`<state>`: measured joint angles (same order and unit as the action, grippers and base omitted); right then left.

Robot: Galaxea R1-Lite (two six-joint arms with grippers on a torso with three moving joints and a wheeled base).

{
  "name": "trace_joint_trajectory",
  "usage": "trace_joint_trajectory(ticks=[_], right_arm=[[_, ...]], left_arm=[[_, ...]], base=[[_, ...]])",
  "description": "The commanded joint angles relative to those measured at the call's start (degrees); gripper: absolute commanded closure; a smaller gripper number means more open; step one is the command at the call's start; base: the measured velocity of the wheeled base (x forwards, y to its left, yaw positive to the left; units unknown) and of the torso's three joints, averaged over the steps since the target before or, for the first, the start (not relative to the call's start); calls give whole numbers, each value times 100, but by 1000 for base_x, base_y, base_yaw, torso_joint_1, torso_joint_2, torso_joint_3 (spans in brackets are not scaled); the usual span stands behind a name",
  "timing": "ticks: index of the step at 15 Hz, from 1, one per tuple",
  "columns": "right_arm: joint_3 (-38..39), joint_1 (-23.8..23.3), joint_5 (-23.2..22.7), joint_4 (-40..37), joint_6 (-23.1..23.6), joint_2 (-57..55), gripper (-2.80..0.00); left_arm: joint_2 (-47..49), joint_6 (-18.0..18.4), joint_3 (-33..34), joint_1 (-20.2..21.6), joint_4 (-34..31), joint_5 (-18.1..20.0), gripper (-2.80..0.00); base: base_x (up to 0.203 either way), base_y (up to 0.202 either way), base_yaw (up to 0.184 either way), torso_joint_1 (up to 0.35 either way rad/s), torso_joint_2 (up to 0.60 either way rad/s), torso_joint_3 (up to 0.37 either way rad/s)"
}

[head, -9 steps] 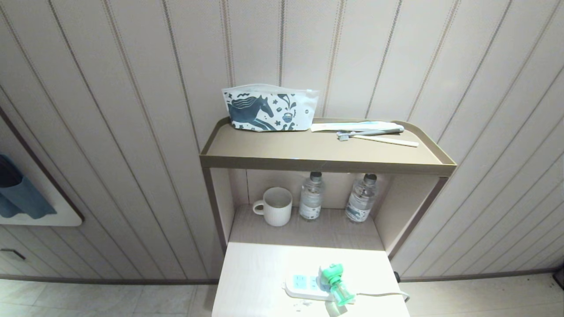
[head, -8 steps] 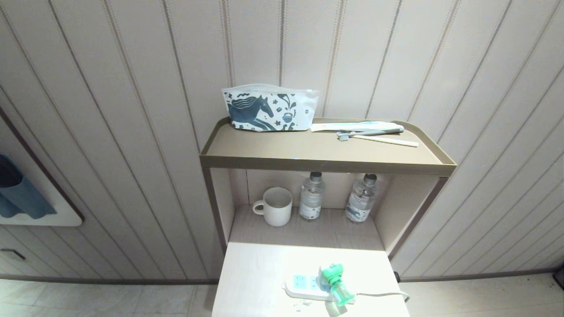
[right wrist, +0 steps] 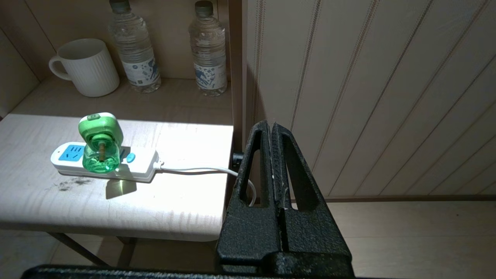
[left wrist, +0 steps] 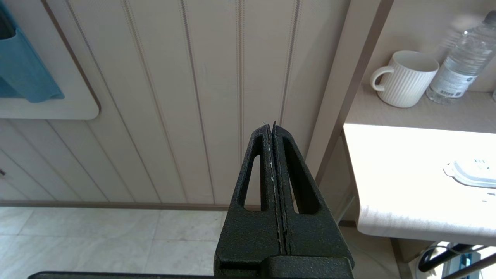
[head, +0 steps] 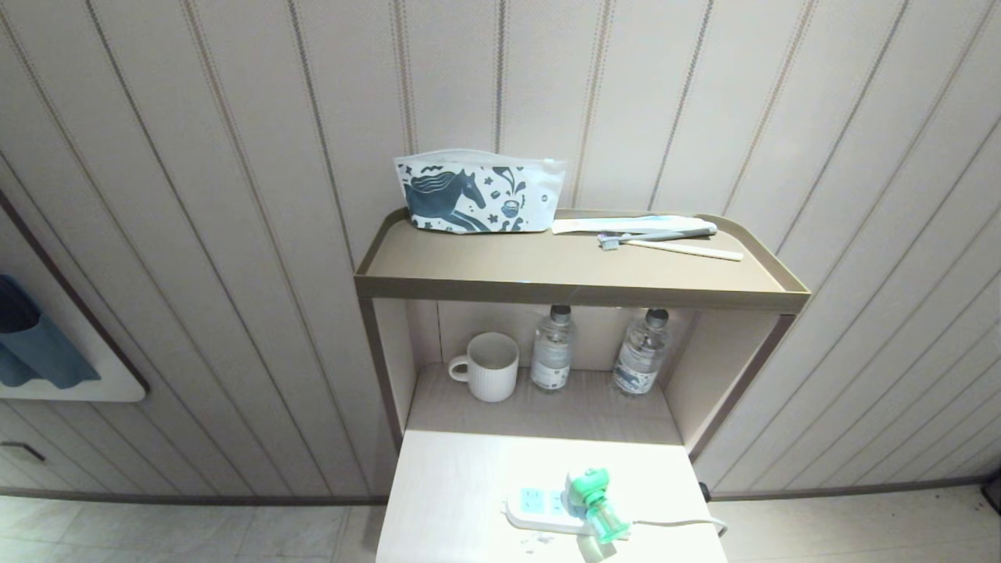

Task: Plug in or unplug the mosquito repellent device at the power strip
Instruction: Hold the socket with your left hand and unplug it with your right hand

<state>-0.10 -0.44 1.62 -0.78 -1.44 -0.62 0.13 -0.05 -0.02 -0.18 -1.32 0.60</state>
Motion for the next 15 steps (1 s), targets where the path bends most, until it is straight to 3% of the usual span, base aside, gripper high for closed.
trace_joint_trajectory(ticks=[1, 4, 6, 12, 15], right_arm=[[-233, 9, -24, -22, 10, 0, 0], [-1729, 7, -161, -728, 4, -173, 0], [-2836, 5, -556, -1256, -11, -640, 0], [-5426, 6, -1390, -1653, -430, -3313, 0], [-7244, 27, -1961, -2712, -675, -4685, 0]], left_arm=[[13, -4, 0, 1, 0, 2, 0], [4, -4, 0, 1, 0, 2, 0], [11, -4, 2, 1, 0, 2, 0], [13, -4, -2, 1, 0, 2, 0], [13, -4, 2, 1, 0, 2, 0]], base=[[0, 0, 0, 0, 0, 0], [0, 0, 0, 0, 0, 0], [0, 0, 0, 0, 0, 0], [0, 0, 0, 0, 0, 0], [0, 0, 0, 0, 0, 0]])
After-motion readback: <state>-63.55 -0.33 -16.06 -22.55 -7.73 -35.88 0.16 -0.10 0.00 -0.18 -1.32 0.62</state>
